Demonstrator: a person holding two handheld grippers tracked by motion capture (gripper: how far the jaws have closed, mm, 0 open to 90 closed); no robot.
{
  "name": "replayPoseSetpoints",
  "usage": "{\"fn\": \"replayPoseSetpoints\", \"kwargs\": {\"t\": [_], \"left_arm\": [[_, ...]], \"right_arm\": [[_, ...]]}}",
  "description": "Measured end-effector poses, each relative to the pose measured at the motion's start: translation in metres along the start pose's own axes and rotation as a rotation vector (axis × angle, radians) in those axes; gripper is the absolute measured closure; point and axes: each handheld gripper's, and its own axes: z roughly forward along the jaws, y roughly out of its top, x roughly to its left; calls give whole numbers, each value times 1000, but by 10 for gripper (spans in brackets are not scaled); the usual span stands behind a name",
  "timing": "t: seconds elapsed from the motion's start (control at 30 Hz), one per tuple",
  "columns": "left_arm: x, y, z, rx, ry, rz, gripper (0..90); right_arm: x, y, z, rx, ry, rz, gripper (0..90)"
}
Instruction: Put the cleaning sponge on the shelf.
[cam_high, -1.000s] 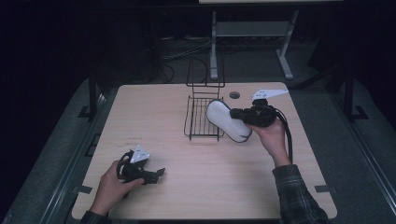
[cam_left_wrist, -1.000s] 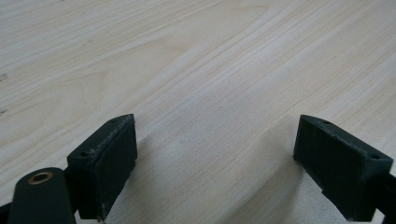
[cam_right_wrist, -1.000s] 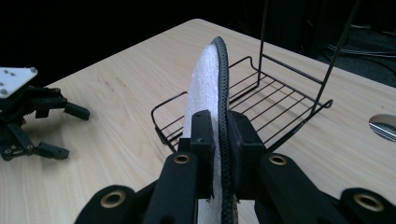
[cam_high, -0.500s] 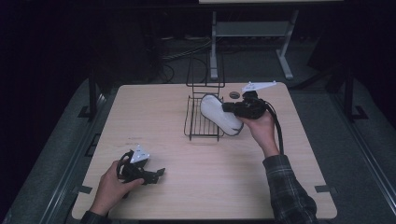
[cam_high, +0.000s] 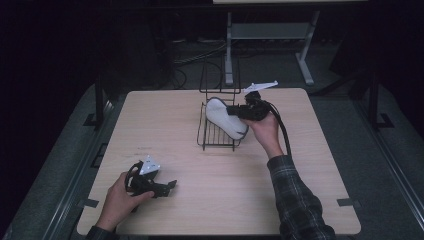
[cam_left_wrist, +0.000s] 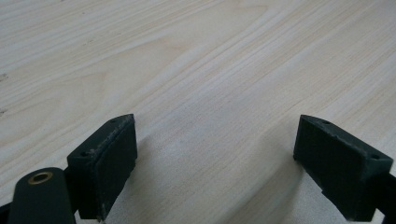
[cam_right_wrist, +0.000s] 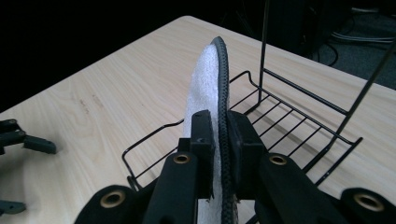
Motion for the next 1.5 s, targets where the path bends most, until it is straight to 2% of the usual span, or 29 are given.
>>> {"fn": "replayPoseSetpoints", "kwargs": {"t": [0.17, 0.33, 0.6, 0.9, 1.2, 1.5], "left_arm": [[0, 0, 0, 1, 1, 1, 126], [0, 0, 0, 1, 1, 1, 126], [0, 0, 0, 1, 0, 1, 126], [0, 0, 0, 1, 1, 1, 126], [0, 0, 0, 2, 0, 0, 126], [0, 0, 0, 2, 1, 1, 126]], "right_arm": [[-3, 1, 13, 22, -5, 4, 813], [-6, 1, 22, 22, -12, 17, 812], [-12, -3, 33, 39, -10, 44, 807], [-21, -6, 40, 41, -69, 34, 781], [-28, -9, 45, 35, -124, 45, 741], [-37, -18, 51, 73, -178, 45, 690]]}}
